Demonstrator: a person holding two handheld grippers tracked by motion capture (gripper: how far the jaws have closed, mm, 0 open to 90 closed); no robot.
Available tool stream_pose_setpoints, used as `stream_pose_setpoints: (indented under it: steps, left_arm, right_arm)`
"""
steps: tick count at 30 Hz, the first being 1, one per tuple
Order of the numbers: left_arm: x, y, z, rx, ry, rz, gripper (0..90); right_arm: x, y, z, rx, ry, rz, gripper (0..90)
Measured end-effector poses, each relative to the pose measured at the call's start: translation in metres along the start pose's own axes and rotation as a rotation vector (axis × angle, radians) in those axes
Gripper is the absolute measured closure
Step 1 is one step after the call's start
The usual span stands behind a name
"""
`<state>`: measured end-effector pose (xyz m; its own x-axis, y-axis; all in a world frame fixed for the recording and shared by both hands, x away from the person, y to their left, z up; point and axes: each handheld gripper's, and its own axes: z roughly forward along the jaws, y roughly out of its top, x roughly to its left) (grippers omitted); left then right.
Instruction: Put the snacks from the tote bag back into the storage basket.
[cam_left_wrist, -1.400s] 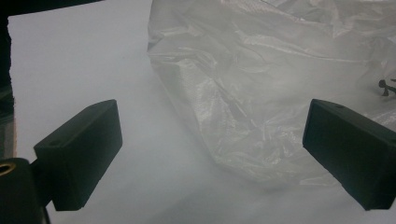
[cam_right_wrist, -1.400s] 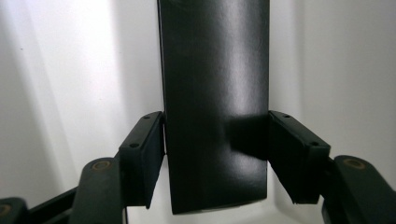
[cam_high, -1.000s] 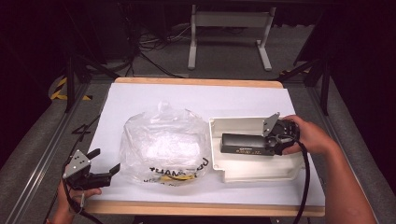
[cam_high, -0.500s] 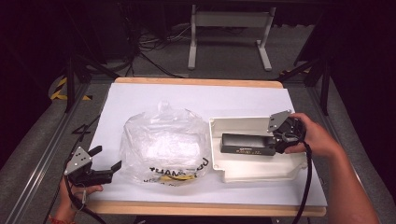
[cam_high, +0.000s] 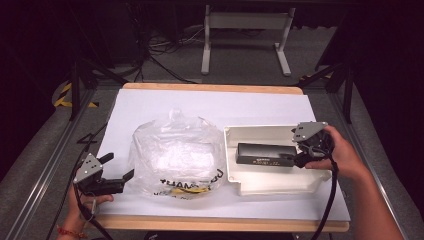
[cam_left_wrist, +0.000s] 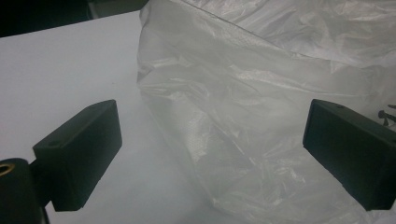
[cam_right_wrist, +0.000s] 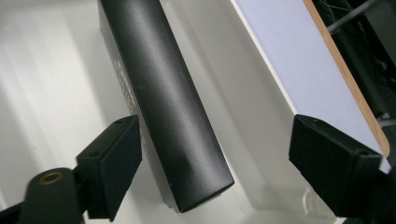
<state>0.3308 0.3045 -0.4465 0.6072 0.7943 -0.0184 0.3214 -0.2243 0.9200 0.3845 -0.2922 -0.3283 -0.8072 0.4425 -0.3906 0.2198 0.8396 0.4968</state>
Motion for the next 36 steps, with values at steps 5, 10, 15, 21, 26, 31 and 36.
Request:
stream_pose_setpoints:
  steps: [5, 10, 15, 21, 26, 31, 36]
  left_arm:
    - [0.001, 0.001, 0.002, 0.000, -0.001, 0.000, 5.4]
    - [0.001, 0.001, 0.002, 0.002, 0.005, -0.001, 5.3]
    - [0.002, 0.001, 0.002, 0.013, 0.005, 0.000, 5.3]
    - [0.004, 0.000, 0.002, 0.012, -0.014, -0.014, 5.2]
    - [0.005, -0.001, 0.002, 0.015, -0.010, -0.015, 5.2]
    - [0.004, -0.001, 0.001, 0.015, -0.008, -0.018, 5.2]
    - [0.004, -0.002, 0.002, 0.026, -0.005, -0.013, 5.2]
  right_arm:
    - [0.003, -0.008, -0.006, -0.042, -0.045, 0.070, 13.2]
    - [0.005, -0.018, -0.014, -0.074, -0.085, 0.145, 10.5]
    - [0.009, -0.025, -0.025, -0.111, -0.109, 0.194, 10.4]
    - [0.017, -0.031, -0.034, -0.115, -0.156, 0.236, 10.2]
    - [0.020, -0.042, -0.037, -0.127, -0.194, 0.266, 9.4]
    - [0.022, -0.049, -0.038, -0.123, -0.205, 0.282, 9.0]
    - [0.027, -0.057, -0.039, -0.118, -0.219, 0.294, 8.4]
